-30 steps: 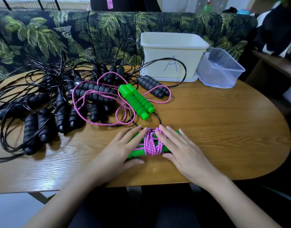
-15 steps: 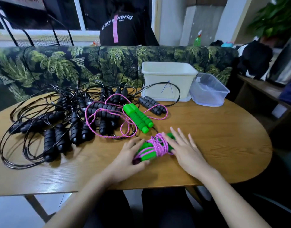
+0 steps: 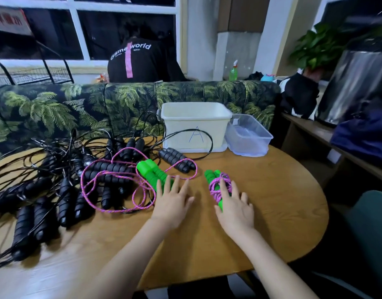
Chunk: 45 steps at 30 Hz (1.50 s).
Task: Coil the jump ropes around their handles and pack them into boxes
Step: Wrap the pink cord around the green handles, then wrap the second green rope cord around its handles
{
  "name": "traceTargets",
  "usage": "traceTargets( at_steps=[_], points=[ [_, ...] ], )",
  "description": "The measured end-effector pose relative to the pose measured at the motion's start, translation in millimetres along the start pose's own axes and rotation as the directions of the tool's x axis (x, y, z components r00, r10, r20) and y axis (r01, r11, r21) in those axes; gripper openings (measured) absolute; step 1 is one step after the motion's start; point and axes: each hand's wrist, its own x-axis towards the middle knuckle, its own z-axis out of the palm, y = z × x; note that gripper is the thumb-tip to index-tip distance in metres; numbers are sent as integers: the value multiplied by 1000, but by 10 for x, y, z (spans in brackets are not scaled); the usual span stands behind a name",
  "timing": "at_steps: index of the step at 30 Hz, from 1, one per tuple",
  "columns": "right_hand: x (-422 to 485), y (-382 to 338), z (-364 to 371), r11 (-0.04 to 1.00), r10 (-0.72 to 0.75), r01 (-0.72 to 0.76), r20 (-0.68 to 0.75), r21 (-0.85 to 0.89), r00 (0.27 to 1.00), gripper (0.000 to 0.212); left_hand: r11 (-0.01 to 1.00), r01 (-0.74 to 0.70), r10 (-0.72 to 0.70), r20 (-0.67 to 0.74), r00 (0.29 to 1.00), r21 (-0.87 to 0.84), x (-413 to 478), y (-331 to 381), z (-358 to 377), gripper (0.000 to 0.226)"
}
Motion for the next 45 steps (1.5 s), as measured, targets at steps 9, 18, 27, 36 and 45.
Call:
traceTargets(
  at_steps=[9,18,27,36,45],
  points=[
    [1154,837,-42,968,243,-247,-63,-50,968,71,977,-98,106,-29,994,188,230,-241,124,56],
    [1315,1044,-89,968,222,-230,-88,-96,971,75,982,-110,116,-35,993,152,288,-278,183,55],
    [817,-436,-175,936,-296,316,-136,158,945,48,983,92,-139,-306,942,-162,156,-712,-163,52],
    [862,-1410,65,906,-421,403,200,126,885,89,958,109,-207,-377,903,-265,-20,-1043,-282,51],
    [714,-956,-171,493,-440,66,183,868,879,73,645,34,-290,-204,935,-763,-230,-833,-508,37]
  ],
)
